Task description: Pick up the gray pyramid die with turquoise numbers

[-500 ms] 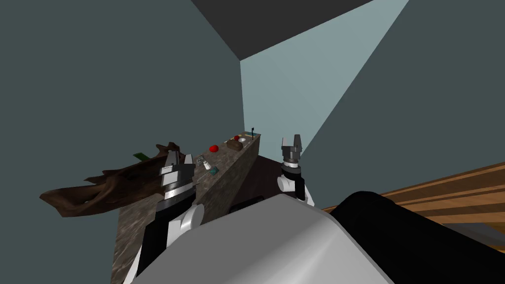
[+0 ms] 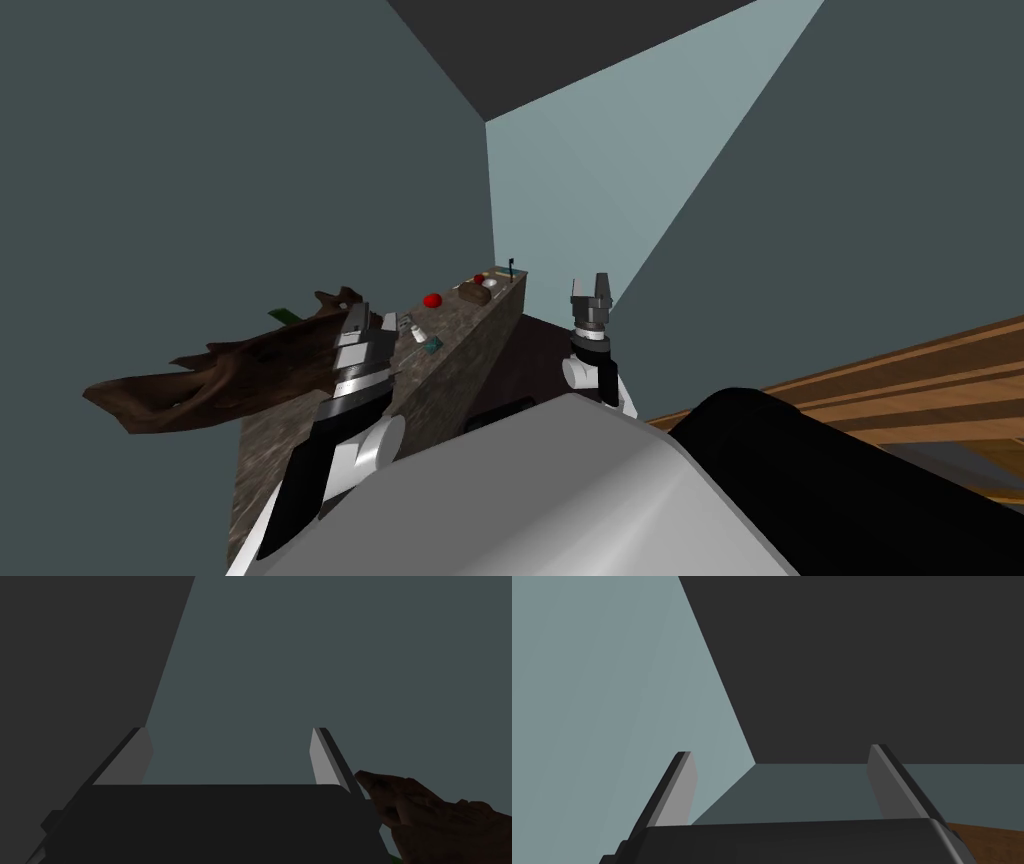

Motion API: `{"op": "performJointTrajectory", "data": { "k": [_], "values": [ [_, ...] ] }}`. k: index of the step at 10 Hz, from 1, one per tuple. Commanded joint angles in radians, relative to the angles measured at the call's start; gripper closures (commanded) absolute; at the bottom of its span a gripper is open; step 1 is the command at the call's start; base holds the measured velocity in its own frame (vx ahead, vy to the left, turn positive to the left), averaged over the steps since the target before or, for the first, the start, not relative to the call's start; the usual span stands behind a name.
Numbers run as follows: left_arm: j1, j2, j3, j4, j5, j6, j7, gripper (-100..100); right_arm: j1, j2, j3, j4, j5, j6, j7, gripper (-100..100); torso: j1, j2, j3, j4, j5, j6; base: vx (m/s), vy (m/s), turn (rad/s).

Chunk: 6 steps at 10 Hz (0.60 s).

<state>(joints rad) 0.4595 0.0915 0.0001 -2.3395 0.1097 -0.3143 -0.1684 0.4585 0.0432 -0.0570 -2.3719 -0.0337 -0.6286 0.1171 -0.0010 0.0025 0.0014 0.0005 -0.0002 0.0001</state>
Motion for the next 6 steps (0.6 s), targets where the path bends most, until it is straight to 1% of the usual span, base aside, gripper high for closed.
{"op": "performJointTrajectory", "data": {
  "k": [1, 3, 5, 6],
  "values": [
    [-0.023, 0.029, 0.021, 0.013, 0.016, 0.040, -0.003, -100, 0.000, 0.000, 0.000, 0.000, 0.000, 0.000, 0.000, 0, 0.000, 0.000, 0.000, 0.000, 0.000, 0.000, -0.045, -0.032, -0.015],
    [-0.052, 0.053, 0.049, 0.028, 0.037, 0.094, -0.009, -100, 0.000, 0.000, 0.000, 0.000, 0.000, 0.000, 0.000, 0, -0.001, 0.001, 0.000, 0.000, 0.000, 0.000, -0.059, -0.033, -0.019],
    [-0.084, 0.069, 0.079, 0.047, 0.061, 0.150, -0.015, -100, 0.000, 0.000, 0.000, 0.000, 0.000, 0.000, 0.000, 0, -0.002, 0.002, 0.001, 0.000, 0.000, 0.000, -0.076, -0.053, -0.026],
    [-0.084, 0.069, 0.079, 0.047, 0.061, 0.156, -0.015, -100, 0.000, 0.000, 0.000, 0.000, 0.000, 0.000, 0.000, 0, -0.002, 0.002, 0.001, 0.001, -0.001, 0.000, -0.052, -0.034, -0.005]
  ]
}}
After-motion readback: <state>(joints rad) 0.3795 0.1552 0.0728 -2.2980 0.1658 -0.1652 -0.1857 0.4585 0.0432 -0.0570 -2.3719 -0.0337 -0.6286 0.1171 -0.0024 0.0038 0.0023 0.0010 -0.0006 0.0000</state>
